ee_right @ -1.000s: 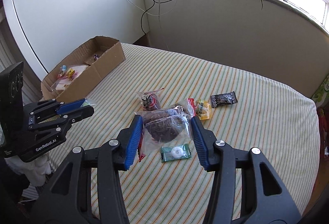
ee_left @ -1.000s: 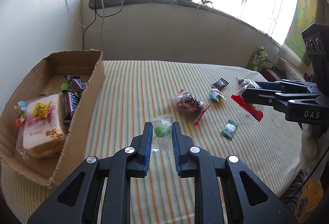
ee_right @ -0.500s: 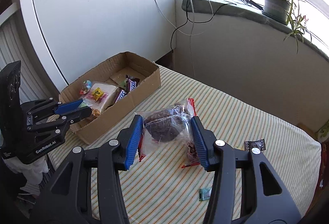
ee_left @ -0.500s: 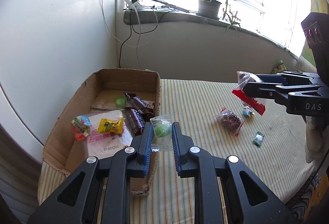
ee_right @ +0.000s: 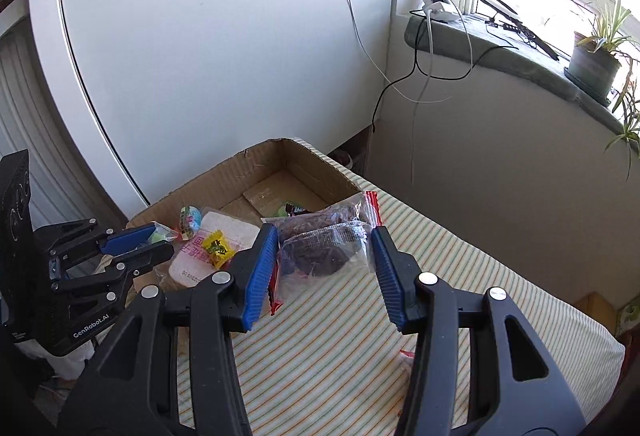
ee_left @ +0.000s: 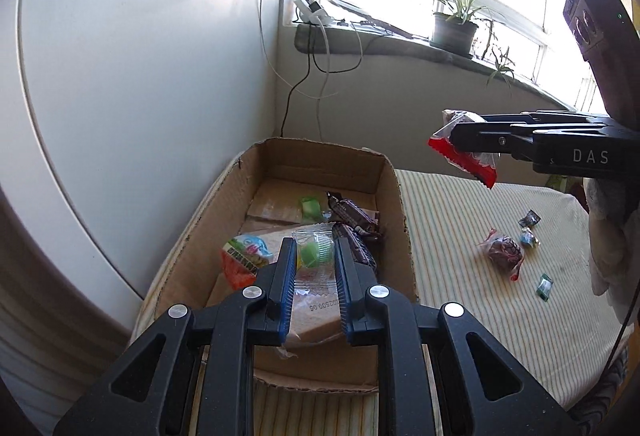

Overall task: Organize snacks
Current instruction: 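Carry the green packet and cookie bag into the box and open both grippers, then move both grippers back to the remaining snacks on the bed, then grasp the clear bag of red-ribboned sweets with the left gripper while the right grasps the green-white sachet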

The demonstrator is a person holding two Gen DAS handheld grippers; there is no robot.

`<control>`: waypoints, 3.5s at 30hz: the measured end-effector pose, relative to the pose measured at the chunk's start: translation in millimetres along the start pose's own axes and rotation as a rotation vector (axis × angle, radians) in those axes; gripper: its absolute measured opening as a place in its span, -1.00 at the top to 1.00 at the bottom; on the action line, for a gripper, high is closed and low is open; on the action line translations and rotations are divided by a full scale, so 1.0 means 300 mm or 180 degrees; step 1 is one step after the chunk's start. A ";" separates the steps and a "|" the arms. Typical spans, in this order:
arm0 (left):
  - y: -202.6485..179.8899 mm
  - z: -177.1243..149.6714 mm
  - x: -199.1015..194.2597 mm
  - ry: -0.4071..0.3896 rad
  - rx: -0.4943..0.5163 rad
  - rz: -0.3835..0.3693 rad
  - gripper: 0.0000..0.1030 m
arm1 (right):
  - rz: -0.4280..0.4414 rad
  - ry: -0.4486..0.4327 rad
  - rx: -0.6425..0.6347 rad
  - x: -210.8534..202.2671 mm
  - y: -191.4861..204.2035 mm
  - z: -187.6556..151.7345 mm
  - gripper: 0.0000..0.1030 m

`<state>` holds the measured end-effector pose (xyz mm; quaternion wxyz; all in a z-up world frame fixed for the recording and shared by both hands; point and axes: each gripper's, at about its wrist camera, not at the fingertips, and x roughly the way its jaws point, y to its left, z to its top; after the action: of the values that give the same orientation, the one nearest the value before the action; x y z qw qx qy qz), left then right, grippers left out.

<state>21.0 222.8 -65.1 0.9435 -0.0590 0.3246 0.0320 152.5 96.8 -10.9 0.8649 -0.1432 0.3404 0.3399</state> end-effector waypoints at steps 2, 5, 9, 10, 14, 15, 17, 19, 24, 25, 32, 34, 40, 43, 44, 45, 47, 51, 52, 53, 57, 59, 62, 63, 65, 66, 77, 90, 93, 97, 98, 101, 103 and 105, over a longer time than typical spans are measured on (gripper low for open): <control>0.022 0.003 0.011 0.0010 -0.0004 0.0022 0.66 | 0.0012 0.0015 -0.0033 0.043 0.018 0.029 0.03; 0.057 0.010 0.025 0.0012 -0.0044 0.0051 0.66 | 0.0051 0.0043 -0.0077 0.107 0.049 0.069 0.03; 0.085 0.016 0.037 0.0021 -0.0070 0.0081 0.66 | 0.0123 0.0088 -0.0064 0.187 0.074 0.103 0.03; 0.089 0.018 0.040 0.0023 -0.0078 0.0085 0.66 | 0.0144 0.0098 -0.0052 0.206 0.079 0.110 0.03; 0.093 0.021 0.056 0.0034 -0.0083 0.0080 0.66 | 0.0188 0.0154 -0.0047 0.277 0.096 0.124 0.03; 0.093 0.021 0.060 0.0041 -0.0079 0.0076 0.66 | 0.0208 0.0178 -0.0044 0.295 0.101 0.125 0.03; 0.092 0.024 0.064 0.0039 -0.0082 0.0077 0.66 | 0.0230 0.0210 -0.0036 0.321 0.107 0.125 0.03; 0.089 0.024 0.065 0.0037 -0.0071 0.0073 0.66 | 0.0230 0.0217 -0.0033 0.339 0.111 0.126 0.03; 0.082 0.022 0.060 0.0034 -0.0041 0.0104 0.66 | 0.0291 0.0280 0.0005 0.380 0.106 0.135 0.02; 0.081 0.022 0.058 0.0031 -0.0037 0.0105 0.66 | 0.0277 0.0286 0.0001 0.384 0.106 0.133 0.02; 0.067 0.023 0.046 0.0028 -0.0033 0.0104 0.64 | 0.0248 0.0257 -0.0013 0.365 0.119 0.132 -0.02; 0.064 0.023 0.041 0.0025 -0.0040 0.0113 0.64 | 0.0277 0.0256 -0.0020 0.355 0.118 0.133 -0.02; 0.056 0.025 0.017 -0.0006 -0.0051 0.0136 0.51 | 0.0231 0.0194 -0.0003 0.309 0.110 0.133 -0.02; 0.042 0.026 0.001 -0.0031 -0.0021 0.0142 0.46 | 0.0175 0.0158 -0.0041 0.275 0.112 0.131 -0.06; 0.038 0.026 -0.005 -0.0037 -0.0018 0.0144 0.42 | 0.0157 0.0136 -0.0042 0.262 0.111 0.132 -0.16; 0.033 0.026 -0.011 -0.0041 -0.0015 0.0142 0.36 | 0.0141 0.0104 -0.0041 0.247 0.108 0.134 -0.25; 0.022 0.027 -0.026 -0.0067 -0.0008 0.0145 0.32 | 0.0117 0.0049 -0.0037 0.213 0.102 0.134 -0.27; -0.012 0.032 -0.061 -0.0113 0.0022 0.0137 0.30 | 0.0082 -0.0020 -0.0038 0.143 0.085 0.119 -0.27; -0.022 0.033 -0.068 -0.0124 0.0032 0.0127 0.28 | 0.0072 -0.0038 -0.0037 0.123 0.078 0.109 -0.27; -0.030 0.034 -0.071 -0.0132 0.0038 0.0105 0.20 | 0.0059 -0.0048 -0.0035 0.099 0.071 0.097 -0.27; -0.098 0.027 -0.086 -0.0156 0.0098 -0.0013 0.10 | -0.0033 -0.0066 0.0028 -0.018 0.005 0.020 -0.28; -0.139 0.025 -0.081 -0.0146 0.0123 -0.0089 0.10 | -0.0121 -0.0068 0.0058 -0.085 -0.046 -0.037 -0.28; -0.201 0.028 -0.065 -0.0125 0.0155 -0.0251 0.10 | -0.0314 -0.0040 0.0109 -0.181 -0.134 -0.131 -0.28; -0.225 0.027 -0.058 -0.0112 0.0169 -0.0296 0.10 | -0.0390 -0.0037 0.0120 -0.211 -0.165 -0.162 -0.28; -0.275 0.022 -0.041 -0.0089 0.0199 -0.0378 0.10 | -0.0525 -0.0029 0.0195 -0.266 -0.231 -0.224 -0.28; -0.299 0.018 -0.028 -0.0072 0.0218 -0.0443 0.10 | -0.0557 -0.0021 0.0253 -0.289 -0.264 -0.257 -0.28; -0.573 -0.058 0.176 0.0550 0.0221 -0.1069 0.07 | -0.0419 0.0550 0.0735 -0.290 -0.407 -0.614 -0.28; -0.691 -0.070 0.433 0.0933 0.0103 -0.0909 -0.16 | -0.0276 0.0672 0.1053 -0.112 -0.420 -0.731 -0.10; -0.679 -0.078 0.446 0.0898 0.0067 -0.0904 0.24 | -0.0326 0.0680 0.1002 -0.106 -0.421 -0.725 -0.07; -0.661 -0.080 0.442 0.0869 0.0107 -0.0963 0.30 | -0.0380 0.0740 0.0818 -0.125 -0.433 -0.738 0.33; -0.657 -0.080 0.439 0.0858 0.0119 -0.0962 0.30 | -0.0377 0.0758 0.0818 -0.127 -0.440 -0.737 0.45; -0.646 -0.077 0.430 0.0840 0.0082 -0.0991 0.31 | -0.0420 0.0800 0.0792 -0.133 -0.459 -0.740 0.82; -0.641 -0.077 0.413 0.0811 0.0112 -0.0996 0.32 | -0.0392 0.0780 0.0873 -0.146 -0.474 -0.747 0.87; -0.636 -0.077 0.384 0.0772 0.0152 -0.1004 0.32 | -0.0374 0.0741 0.0963 -0.164 -0.484 -0.752 0.88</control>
<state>116.5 33.1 -136.9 0.8919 -0.0902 0.4234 -0.1311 114.8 -141.0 -138.9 0.8498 -0.0696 0.4763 0.2149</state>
